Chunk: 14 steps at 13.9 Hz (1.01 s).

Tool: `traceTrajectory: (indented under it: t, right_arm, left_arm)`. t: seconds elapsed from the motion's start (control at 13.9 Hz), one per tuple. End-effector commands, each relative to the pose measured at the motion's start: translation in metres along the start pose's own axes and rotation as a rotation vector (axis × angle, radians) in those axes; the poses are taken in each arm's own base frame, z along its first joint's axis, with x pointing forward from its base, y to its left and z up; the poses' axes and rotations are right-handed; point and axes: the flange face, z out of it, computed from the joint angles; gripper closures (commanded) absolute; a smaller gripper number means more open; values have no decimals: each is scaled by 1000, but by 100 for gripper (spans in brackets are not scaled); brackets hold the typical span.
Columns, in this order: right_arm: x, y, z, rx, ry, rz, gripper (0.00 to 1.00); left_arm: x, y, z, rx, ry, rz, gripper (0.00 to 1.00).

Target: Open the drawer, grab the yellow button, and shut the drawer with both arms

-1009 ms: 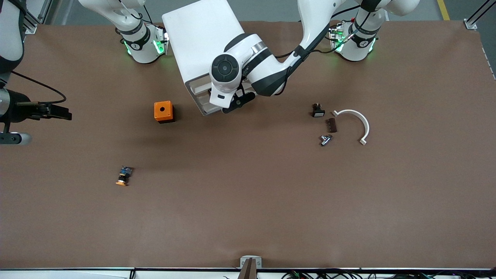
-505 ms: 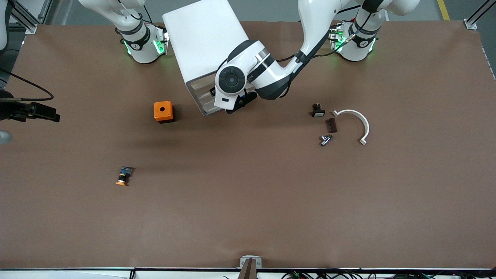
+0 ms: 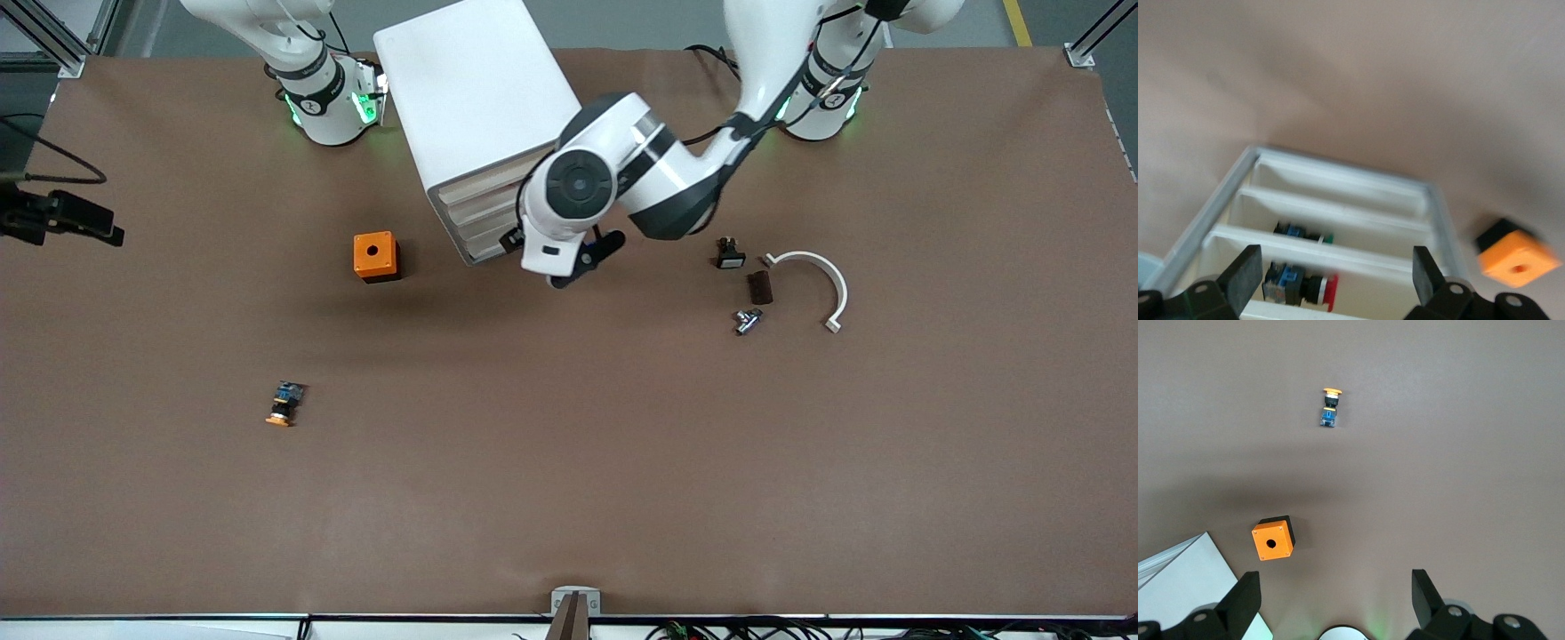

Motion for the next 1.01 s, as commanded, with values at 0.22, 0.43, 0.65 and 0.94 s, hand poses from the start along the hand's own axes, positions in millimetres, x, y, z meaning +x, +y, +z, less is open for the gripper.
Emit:
traceTrajectory:
  t: [0.22,0.43,0.65,0.94]
  right_arm:
    - [-41,15,-1,30,43,38,0]
    - [-49,18,-11,32,68,36,0]
    - [-50,15,-14,30,83,30,0]
    - [-47,16,-17,25,114,25,0]
  left_arm:
    - [52,-102,-194,-63,100,193,1]
    - [88,-174,-263,-30,123,328,1]
    - [131,-239,-304,13,134,439,1]
    - [167,-290,-324,104,186,513,1]
